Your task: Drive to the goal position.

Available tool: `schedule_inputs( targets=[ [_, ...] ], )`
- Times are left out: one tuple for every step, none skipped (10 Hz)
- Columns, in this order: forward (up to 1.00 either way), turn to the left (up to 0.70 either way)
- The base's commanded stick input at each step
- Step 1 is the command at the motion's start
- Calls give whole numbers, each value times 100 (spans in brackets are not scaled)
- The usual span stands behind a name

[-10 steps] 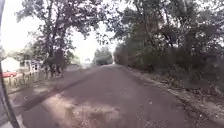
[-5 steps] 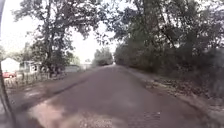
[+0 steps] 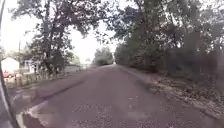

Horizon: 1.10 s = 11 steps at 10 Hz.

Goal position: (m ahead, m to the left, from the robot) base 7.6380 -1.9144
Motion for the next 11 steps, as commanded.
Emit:
schedule_inputs(
  targets=[
    [70,0],
    [70,0],
    [70,0],
    [70,0],
    [70,0],
    [70,0],
    [70,0],
    [70,0],
    [70,0],
    [70,0],
    [70,0]
  ],
)
